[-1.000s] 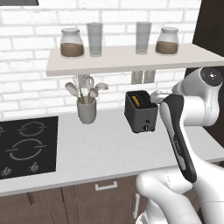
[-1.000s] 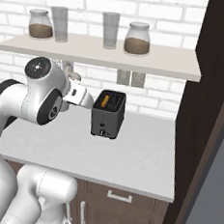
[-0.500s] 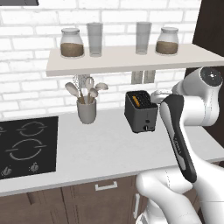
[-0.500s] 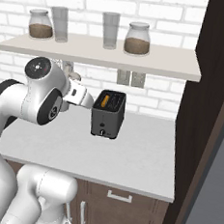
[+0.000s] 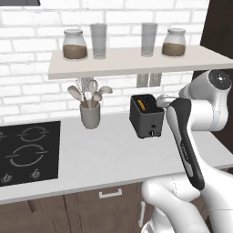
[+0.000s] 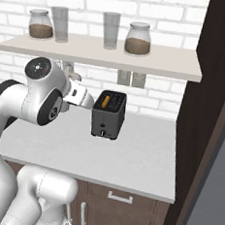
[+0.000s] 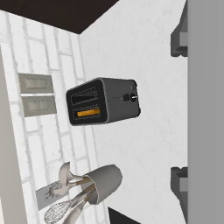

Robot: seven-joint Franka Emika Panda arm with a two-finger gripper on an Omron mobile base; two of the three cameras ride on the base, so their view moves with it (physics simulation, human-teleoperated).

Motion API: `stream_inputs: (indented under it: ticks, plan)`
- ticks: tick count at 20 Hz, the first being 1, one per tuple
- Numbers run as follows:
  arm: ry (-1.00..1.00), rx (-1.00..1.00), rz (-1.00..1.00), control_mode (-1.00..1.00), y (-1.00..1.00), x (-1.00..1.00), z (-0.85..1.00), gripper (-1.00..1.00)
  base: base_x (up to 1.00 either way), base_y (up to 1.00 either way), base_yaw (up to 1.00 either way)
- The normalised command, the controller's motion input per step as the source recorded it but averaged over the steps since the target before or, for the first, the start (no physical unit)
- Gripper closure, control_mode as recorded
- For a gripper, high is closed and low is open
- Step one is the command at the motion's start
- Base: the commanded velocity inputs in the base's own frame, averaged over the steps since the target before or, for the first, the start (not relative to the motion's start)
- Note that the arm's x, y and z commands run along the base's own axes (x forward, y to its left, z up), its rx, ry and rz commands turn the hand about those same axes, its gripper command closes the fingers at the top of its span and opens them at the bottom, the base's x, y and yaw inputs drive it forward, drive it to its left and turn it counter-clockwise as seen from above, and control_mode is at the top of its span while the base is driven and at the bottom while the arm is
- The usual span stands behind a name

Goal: Start the toaster. Once the lever pops up, take the bread to the plate on the dining counter.

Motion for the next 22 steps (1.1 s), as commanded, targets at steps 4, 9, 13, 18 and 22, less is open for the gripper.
stream_inputs:
  ticks: [4, 9, 13, 18, 22]
  plan:
    - [0.0, 0.0, 0.0, -1.0, 0.0, 0.0, 0.0, -1.0, 0.0, 0.0, 0.0]
    - [0.0, 0.0, 0.0, -1.0, 0.0, 0.0, 0.0, -1.0, 0.0, 0.0, 0.0]
    - [0.0, 0.0, 0.0, -1.0, 0.0, 0.0, 0.0, -1.0, 0.0, 0.0, 0.0]
    - [0.0, 0.0, 0.0, -1.0, 0.0, 0.0, 0.0, -1.0, 0.0, 0.0, 0.0]
    - [0.0, 0.0, 0.0, -1.0, 0.0, 0.0, 0.0, -1.0, 0.0, 0.0, 0.0]
